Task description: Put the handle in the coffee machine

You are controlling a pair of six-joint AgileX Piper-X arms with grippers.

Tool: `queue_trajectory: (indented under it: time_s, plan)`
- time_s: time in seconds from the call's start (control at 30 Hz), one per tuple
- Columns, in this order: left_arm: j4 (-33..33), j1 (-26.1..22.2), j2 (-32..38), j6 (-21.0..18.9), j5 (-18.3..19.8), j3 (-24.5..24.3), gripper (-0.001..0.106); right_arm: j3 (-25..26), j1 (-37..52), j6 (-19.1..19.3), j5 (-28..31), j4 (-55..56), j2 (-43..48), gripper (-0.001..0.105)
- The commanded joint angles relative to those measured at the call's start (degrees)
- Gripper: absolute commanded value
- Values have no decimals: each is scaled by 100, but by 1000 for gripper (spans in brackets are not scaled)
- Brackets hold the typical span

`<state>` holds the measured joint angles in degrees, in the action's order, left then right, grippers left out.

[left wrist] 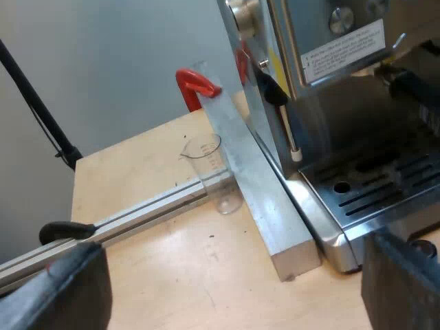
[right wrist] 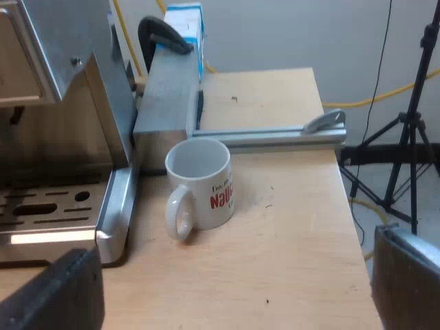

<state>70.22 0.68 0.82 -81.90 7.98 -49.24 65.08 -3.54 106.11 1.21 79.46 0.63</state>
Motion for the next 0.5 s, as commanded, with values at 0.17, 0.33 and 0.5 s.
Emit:
queue_trajectory:
  time_s: [0.17, 0.33, 0.5]
  plan:
    - [-163, 0, 798, 34, 37, 271, 76, -192, 3, 45, -66, -320, 272, 79]
    - [-163, 0, 798, 34, 452, 517, 76, -663, 3, -139, -559, -861, 260, 79]
    - [-474, 0, 798, -198, 400, 753, 76, -1217, 3, -317, -910, -1211, 249, 79]
